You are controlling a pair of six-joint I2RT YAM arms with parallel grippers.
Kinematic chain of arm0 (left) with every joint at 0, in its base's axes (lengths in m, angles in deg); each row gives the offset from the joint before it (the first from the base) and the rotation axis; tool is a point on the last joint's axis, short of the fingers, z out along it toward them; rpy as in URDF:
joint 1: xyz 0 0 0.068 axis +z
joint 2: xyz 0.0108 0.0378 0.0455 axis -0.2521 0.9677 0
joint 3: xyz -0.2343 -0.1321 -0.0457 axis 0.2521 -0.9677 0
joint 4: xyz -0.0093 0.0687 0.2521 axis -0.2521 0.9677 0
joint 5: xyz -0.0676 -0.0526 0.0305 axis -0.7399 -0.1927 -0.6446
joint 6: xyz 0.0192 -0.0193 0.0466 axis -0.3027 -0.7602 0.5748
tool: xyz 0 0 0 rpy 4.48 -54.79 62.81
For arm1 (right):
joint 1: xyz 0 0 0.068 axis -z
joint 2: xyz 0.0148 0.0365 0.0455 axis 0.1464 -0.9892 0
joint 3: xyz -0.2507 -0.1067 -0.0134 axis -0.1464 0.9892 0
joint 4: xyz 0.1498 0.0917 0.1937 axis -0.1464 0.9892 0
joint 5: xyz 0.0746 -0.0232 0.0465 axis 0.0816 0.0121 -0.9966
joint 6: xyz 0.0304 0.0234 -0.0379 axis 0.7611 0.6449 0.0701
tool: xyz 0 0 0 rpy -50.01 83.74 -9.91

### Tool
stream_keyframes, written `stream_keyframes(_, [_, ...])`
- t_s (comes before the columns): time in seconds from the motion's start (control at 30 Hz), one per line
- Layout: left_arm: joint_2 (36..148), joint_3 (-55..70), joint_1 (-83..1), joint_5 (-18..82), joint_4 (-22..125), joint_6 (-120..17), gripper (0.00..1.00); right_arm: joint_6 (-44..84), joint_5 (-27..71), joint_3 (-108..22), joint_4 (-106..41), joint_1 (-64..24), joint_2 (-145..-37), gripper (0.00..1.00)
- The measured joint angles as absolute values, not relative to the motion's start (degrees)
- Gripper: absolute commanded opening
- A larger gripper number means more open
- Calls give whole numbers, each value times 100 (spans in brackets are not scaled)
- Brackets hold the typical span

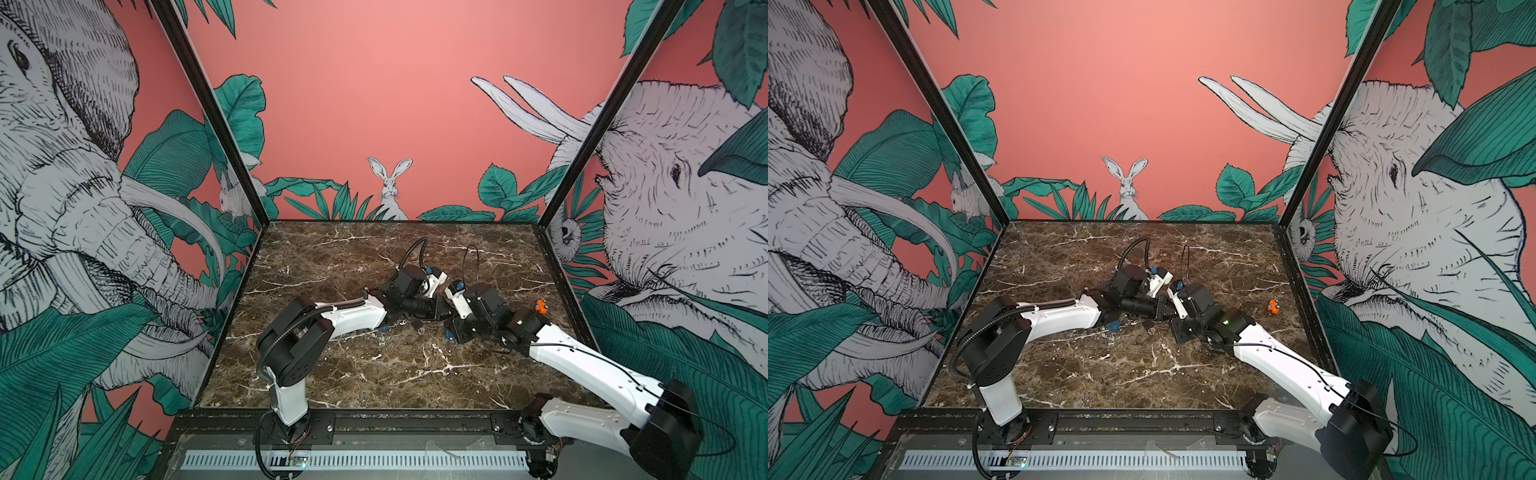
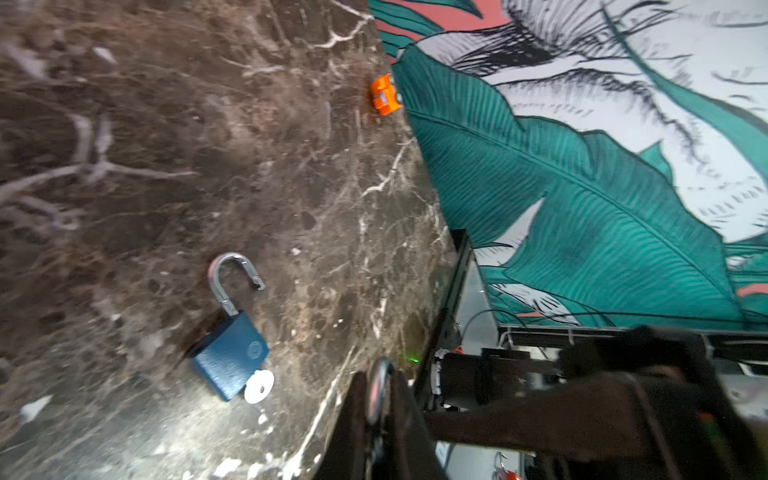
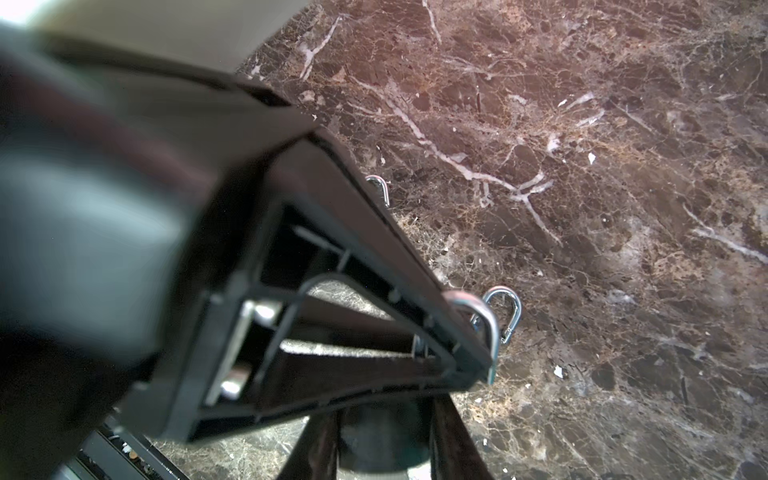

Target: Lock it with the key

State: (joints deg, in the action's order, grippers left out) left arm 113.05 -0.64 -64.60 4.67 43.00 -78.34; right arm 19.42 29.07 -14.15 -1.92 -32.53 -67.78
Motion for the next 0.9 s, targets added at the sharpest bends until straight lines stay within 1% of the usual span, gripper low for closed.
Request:
stream_keyframes(0.1, [11305,-64,-6471,476,4256,-7842,0,1942,2962,-1415,-189,-3253,-6778,23])
stream_keyframes(0.13, [11305,-64,-6471,476,4249,-7840,0,1942,2970,-1415,-196,-3255,-6776,24])
stream_keyframes(0.17, [11305,-66,-6471,476,4223,-7842,0,1942,2984,-1415,-211,-3255,-6771,28])
stream_keyframes(0.3, [11305,-208,-6471,548,3915,-7908,0,1992,3126,-1308,-364,-3258,-6599,61])
stream_keyframes(0.4, [11305,-488,-6442,710,3567,-8168,0,2014,3274,-1087,-600,-3255,-6153,77])
stream_keyframes(0.43, [11305,-575,-6420,767,3417,-8282,0,2011,3331,-993,-718,-3251,-5956,79])
stream_keyframes(0.57, [11309,-1041,-6322,1042,2142,-9101,0,1983,3506,-217,-1733,-3161,-4811,78])
stream_keyframes(0.63, [11333,-1102,-6276,1186,1559,-9558,0,1985,3493,270,-2275,-2987,-4262,76])
stream_keyframes(0.7, [11401,-1093,-6254,1329,848,-10107,0,2036,3370,633,-2629,-2608,-3851,76])
stream_keyframes(0.77, [11536,-1016,-6232,1433,232,-10688,0,2103,3110,786,-2900,-2198,-3652,69])
stream_keyframes(0.83, [11720,-883,-6232,1497,-188,-11289,0,2103,2892,816,-3055,-1876,-3539,66])
stream_keyframes(0.9, [11838,-815,-6243,1530,-387,-11825,0,1946,2737,707,-3029,-1778,-3530,64])
